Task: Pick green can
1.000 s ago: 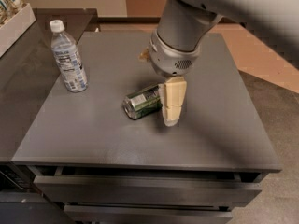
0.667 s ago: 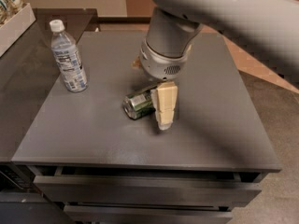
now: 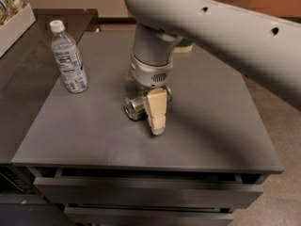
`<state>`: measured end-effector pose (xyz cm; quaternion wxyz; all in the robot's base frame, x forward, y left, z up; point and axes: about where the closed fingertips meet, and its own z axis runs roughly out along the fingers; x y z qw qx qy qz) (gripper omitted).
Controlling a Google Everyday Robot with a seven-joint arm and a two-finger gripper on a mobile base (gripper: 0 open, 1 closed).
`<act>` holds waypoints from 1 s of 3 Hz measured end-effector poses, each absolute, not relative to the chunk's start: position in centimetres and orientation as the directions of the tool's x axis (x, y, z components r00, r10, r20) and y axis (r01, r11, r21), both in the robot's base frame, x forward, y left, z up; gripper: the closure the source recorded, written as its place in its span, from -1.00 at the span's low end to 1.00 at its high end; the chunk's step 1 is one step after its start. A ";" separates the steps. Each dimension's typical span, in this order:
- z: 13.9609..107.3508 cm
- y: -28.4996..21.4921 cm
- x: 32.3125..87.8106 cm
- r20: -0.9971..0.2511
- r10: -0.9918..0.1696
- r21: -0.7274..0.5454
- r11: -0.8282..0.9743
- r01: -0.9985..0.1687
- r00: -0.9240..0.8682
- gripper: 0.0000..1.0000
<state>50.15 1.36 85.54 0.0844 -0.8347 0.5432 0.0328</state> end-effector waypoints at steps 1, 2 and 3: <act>84.6 1.2 50.7 -0.122 -0.908 -0.084 -0.393 -0.916 0.401 -0.90; 84.6 0.8 51.3 -0.111 -0.912 -0.082 -0.387 -0.919 0.394 -0.53; 85.5 0.4 51.6 -0.109 -0.913 -0.100 -0.384 -0.918 0.394 -0.07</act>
Offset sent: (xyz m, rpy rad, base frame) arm 0.0172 -0.0139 -0.0102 -0.0593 0.0118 -0.0250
